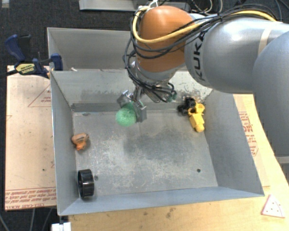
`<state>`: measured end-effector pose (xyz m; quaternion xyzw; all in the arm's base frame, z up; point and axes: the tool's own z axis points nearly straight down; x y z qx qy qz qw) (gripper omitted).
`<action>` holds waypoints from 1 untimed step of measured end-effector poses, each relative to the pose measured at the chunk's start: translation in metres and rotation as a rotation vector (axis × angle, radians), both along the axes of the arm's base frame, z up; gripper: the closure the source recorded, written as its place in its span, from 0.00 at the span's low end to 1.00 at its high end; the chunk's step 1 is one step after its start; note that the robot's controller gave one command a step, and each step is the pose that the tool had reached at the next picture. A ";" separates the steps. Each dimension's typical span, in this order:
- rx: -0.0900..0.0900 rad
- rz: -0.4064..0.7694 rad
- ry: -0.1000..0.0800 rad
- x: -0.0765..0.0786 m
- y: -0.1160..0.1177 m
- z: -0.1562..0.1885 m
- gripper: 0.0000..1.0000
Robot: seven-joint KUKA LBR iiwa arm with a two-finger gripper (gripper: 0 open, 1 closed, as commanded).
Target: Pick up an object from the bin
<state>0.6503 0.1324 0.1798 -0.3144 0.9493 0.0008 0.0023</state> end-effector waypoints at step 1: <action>0.000 0.011 0.000 -0.003 0.019 0.066 1.00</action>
Offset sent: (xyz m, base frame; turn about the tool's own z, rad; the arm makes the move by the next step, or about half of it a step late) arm 0.0000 0.0000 0.0000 0.0000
